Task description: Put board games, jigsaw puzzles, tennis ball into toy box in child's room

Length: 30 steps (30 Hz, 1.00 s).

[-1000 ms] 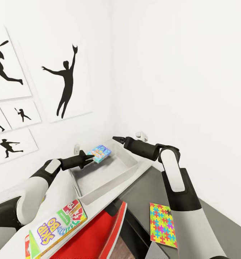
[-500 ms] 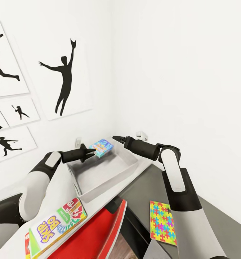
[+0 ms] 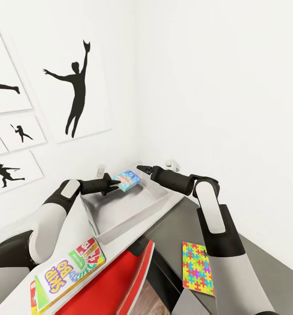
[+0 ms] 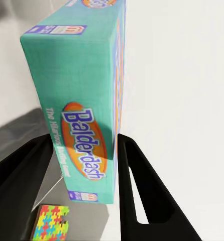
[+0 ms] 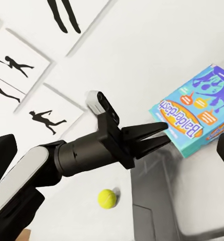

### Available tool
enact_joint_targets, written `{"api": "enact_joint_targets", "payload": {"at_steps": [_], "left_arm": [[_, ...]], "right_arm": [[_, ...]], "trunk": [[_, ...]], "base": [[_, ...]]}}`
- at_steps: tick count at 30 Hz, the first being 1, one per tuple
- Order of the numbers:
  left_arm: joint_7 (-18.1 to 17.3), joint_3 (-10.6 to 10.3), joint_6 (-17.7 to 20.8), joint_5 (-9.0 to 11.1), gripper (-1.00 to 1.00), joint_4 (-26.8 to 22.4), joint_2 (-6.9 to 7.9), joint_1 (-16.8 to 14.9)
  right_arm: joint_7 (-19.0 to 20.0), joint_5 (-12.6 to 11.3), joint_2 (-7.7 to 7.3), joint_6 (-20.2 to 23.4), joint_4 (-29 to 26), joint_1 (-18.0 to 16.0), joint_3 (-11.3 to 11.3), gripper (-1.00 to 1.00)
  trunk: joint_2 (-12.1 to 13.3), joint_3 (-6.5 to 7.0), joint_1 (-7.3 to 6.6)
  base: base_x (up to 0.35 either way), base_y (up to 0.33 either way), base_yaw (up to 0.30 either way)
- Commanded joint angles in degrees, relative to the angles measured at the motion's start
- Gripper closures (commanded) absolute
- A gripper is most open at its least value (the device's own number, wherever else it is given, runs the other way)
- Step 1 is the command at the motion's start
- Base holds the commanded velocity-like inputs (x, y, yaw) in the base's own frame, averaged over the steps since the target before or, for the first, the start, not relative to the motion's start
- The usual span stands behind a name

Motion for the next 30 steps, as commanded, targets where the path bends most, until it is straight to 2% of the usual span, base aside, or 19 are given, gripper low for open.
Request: {"api": "enact_joint_targets", "payload": {"at_steps": [1,7,22,30], "left_arm": [[0.4,0.5,0.3,-0.3,1.00,0.0,-0.37,-0.3],[1.5,0.5,-0.4,-0.3,1.00,0.0,-1.83,-1.0],[5.7,0.5,-2.4,-0.2,1.00,0.1,-3.61,-2.1],[6.8,0.5,-2.7,-0.3,1.00,0.1,-3.98,-3.0]], "right_arm": [[-0.6,-0.6,0.02,0.2,0.0,-0.1,0.0,-1.00],[-0.6,-0.6,0.02,0.2,0.0,-0.1,0.1,-1.00],[-0.6,-0.6,0.02,0.2,-0.1,-0.1,0.1,-1.00],[-0.6,-0.6,0.02,0.2,-0.1,-0.1,0.1,-1.00]], "trunk": [[-0.1,-0.22,0.03],[-0.1,-0.79,0.03],[-0.1,-2.20,0.03],[-0.1,-2.95,0.03]], "base": [[0.000,0.000,0.000],[0.000,0.000,0.000],[0.000,0.000,0.000],[0.000,0.000,0.000]]}}
